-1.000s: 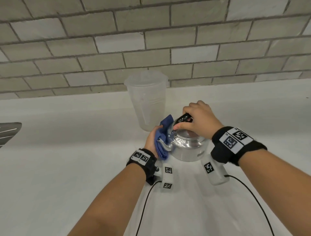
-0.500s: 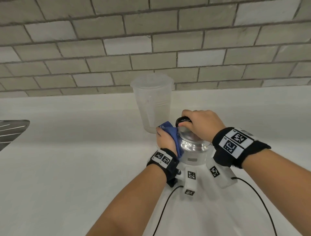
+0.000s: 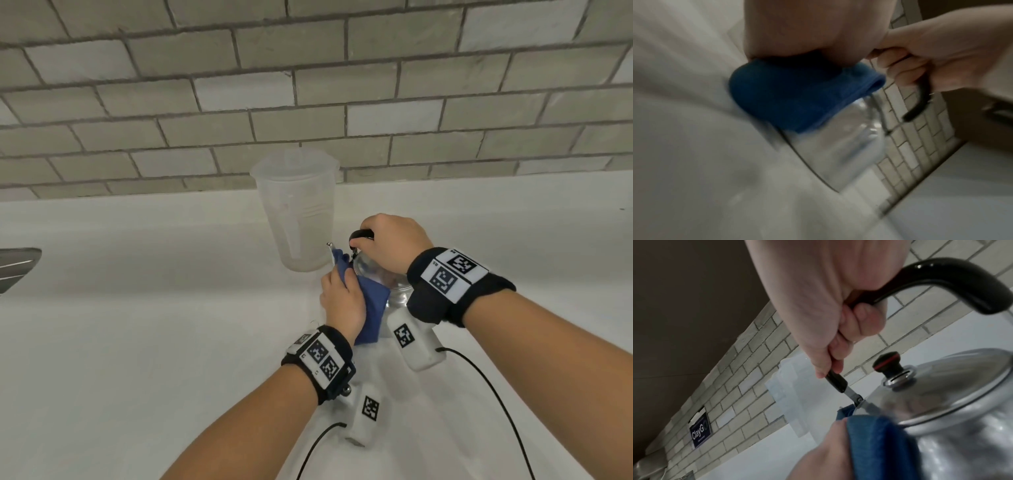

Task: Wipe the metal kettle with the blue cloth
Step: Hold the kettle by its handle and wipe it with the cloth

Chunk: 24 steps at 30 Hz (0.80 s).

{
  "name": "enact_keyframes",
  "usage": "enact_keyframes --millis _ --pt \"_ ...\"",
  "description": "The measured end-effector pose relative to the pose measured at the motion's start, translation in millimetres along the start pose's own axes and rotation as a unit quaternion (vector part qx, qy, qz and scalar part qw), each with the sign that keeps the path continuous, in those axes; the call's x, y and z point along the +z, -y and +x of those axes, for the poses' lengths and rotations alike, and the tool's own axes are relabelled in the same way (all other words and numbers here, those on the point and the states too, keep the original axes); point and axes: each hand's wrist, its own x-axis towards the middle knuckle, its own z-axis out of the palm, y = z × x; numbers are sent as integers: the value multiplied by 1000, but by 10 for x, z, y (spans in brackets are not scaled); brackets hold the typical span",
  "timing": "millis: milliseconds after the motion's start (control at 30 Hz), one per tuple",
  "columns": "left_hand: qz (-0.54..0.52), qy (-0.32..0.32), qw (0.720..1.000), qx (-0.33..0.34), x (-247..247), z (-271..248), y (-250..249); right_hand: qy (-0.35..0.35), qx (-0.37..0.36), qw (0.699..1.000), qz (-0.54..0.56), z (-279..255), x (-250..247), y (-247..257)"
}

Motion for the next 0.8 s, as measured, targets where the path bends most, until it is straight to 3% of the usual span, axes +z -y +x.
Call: enact_keyframes --millis 67,267,533,633,733,800 --pt "22 0 999 32 -29 96 33 2 -4 1000 3 -2 -16 -3" --pt "104 18 994 13 -17 236 -5 15 4 1000 10 16 -18 22" --pt "161 55 985 15 -285 1 -116 46 100 993 42 134 -47 246" --pt "121 119 984 59 -531 -58 -182 63 110 990 64 180 -86 230" --pt "75 130 988 44 -937 -113 -373 64 108 990 65 181 -95 202" --pt "105 128 984 69 -1206 -135 -478 65 106 990 65 171 -81 200"
